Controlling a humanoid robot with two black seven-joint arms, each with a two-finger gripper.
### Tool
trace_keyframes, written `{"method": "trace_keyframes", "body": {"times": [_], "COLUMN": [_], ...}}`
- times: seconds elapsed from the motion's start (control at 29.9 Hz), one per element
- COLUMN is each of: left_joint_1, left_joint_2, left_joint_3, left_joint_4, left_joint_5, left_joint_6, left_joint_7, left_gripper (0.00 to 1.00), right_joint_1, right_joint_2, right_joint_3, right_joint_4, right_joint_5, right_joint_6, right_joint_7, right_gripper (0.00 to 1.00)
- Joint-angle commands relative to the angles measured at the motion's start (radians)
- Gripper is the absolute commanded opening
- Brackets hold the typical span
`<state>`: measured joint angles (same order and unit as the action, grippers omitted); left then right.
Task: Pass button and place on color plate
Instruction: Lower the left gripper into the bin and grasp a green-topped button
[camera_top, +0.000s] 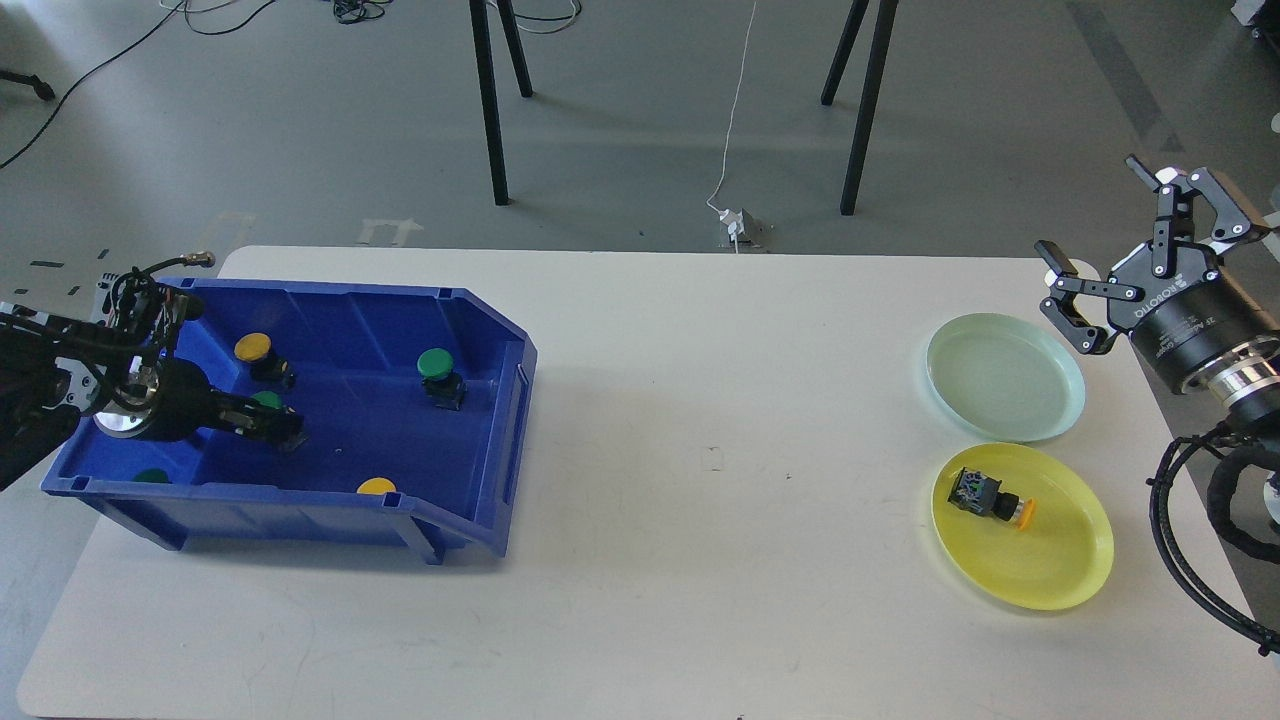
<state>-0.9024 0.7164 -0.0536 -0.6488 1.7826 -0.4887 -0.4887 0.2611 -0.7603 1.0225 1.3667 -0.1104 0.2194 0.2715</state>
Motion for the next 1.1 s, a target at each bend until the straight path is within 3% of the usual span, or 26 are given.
{"method": "trace_keyframes", "body": {"times": [0.0, 0.74, 1.07], "left_joint_1": [0.0, -0.001, 0.0], "left_joint_2": [0.0, 0.0, -0.002], "left_joint_3": [0.0, -0.012, -0.011], "left_joint_4": [0.0, -0.002, -0.002], "left_joint_5": [-0.002, -0.005, -0.014], "left_joint_6": [0.0, 0.0, 0.0], "left_joint_7": [0.0, 0.0, 0.0], "left_gripper": [0.6, 0.59, 0.48], "right_joint_1": [0.001, -0.006, -0.006], "right_joint_2": [-0.001, -0.002, -0.002], "right_joint_3": [0.001, 0.002, 0.002], "right_joint_4": [0.0, -0.001, -0.012], "right_joint_5": [0.0, 0.0, 0.0], "right_joint_6": [0.0, 0.0, 0.014], "right_joint_7": [0.0, 0.0, 0.003], "right_gripper": [0.96, 0.96, 0.96]}}
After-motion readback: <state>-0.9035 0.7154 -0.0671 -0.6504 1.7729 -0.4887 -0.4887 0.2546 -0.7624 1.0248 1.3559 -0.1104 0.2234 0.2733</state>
